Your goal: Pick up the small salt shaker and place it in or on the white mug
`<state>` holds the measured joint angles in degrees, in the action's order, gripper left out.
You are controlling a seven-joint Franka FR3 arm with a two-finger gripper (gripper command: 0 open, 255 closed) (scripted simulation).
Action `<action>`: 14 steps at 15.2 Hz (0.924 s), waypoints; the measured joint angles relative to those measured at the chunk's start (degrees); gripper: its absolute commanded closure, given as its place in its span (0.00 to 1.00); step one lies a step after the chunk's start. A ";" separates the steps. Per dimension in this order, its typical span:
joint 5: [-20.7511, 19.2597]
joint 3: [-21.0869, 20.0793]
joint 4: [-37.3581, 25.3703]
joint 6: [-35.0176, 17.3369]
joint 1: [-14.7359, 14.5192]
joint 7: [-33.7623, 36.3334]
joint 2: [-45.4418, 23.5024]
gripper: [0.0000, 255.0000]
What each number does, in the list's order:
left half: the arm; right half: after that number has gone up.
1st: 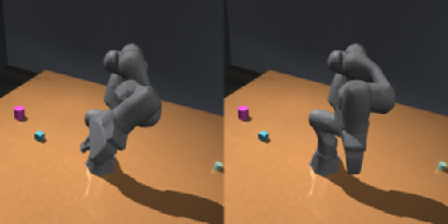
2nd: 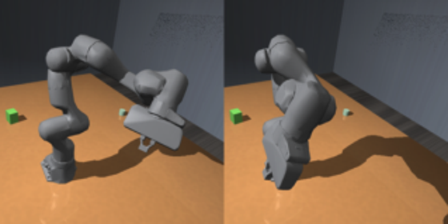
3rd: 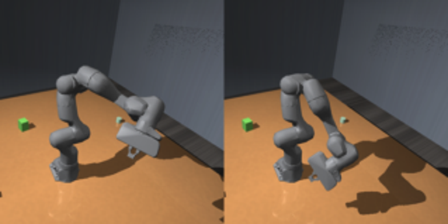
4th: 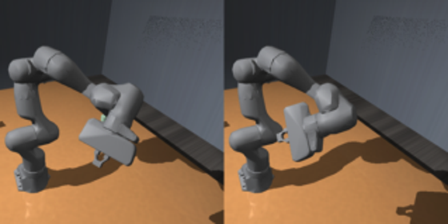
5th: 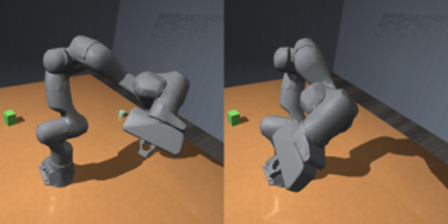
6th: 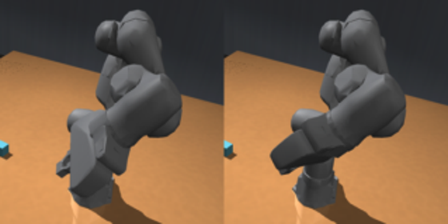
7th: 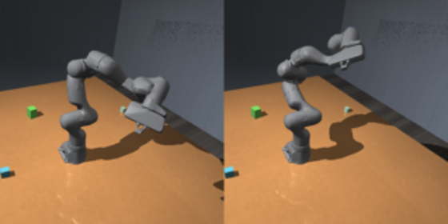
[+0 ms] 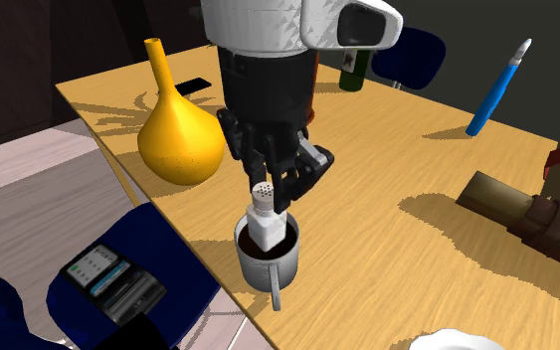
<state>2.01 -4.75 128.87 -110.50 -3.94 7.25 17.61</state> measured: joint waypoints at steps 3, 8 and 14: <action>0.02 -0.11 1.84 -2.37 -0.04 0.08 -0.54 1.00; 0.00 -0.08 2.06 -2.83 -0.01 0.02 -0.75 1.00; 0.00 -0.07 2.06 -2.85 -0.01 0.02 -0.76 0.00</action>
<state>2.01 -4.82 130.93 -113.35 -3.95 7.27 16.85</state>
